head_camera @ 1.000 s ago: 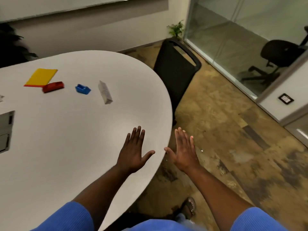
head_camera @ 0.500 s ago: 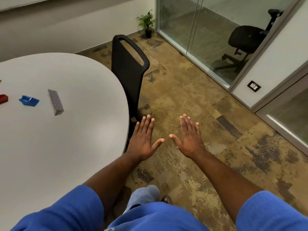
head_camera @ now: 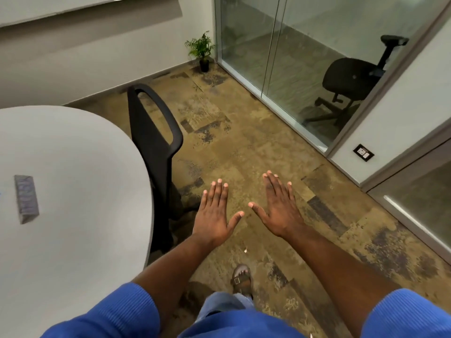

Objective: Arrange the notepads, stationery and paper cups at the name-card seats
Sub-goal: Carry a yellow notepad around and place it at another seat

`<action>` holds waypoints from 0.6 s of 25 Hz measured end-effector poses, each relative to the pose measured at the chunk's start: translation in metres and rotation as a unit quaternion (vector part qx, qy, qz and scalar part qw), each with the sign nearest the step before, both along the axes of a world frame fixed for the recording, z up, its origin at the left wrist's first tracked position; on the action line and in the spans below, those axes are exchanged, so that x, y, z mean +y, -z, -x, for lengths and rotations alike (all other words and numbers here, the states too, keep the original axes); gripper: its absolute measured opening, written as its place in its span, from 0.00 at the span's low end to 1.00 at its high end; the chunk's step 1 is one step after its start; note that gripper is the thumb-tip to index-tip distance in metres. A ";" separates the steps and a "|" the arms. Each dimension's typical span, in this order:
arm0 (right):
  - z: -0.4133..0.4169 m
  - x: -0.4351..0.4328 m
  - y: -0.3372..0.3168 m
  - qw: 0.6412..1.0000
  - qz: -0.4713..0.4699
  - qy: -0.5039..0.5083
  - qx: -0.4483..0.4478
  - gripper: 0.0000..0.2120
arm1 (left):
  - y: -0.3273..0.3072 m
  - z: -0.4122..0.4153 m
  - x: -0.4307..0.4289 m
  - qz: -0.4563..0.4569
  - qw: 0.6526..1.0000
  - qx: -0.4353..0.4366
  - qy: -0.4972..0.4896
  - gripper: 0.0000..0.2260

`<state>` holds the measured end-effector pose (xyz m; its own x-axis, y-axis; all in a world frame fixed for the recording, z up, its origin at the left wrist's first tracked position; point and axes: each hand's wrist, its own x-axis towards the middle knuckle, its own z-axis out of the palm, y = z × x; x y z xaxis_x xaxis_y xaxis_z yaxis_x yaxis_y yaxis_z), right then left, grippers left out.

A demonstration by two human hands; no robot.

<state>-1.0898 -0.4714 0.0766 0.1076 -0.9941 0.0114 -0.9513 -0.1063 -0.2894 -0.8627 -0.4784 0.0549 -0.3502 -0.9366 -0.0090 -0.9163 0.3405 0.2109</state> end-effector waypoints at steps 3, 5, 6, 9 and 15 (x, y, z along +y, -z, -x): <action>0.028 -0.060 -0.007 1.000 0.004 -0.008 0.006 0.44 | -0.008 0.029 -0.054 0.006 1.000 0.011 -0.001 0.40; 0.039 -0.093 -0.014 1.000 0.008 -0.008 -0.001 0.43 | -0.016 0.039 -0.083 0.022 0.999 0.022 -0.014 0.40; 0.044 -0.113 -0.016 1.000 0.012 -0.014 -0.001 0.43 | -0.018 0.043 -0.100 0.029 0.999 0.019 -0.025 0.40; 0.058 -0.183 -0.016 0.999 0.006 -0.046 -0.002 0.43 | -0.021 0.054 -0.158 0.026 0.997 0.018 -0.075 0.39; 0.083 -0.327 0.017 0.991 -0.017 -0.131 0.005 0.42 | -0.003 0.077 -0.271 -0.012 0.987 -0.010 -0.160 0.39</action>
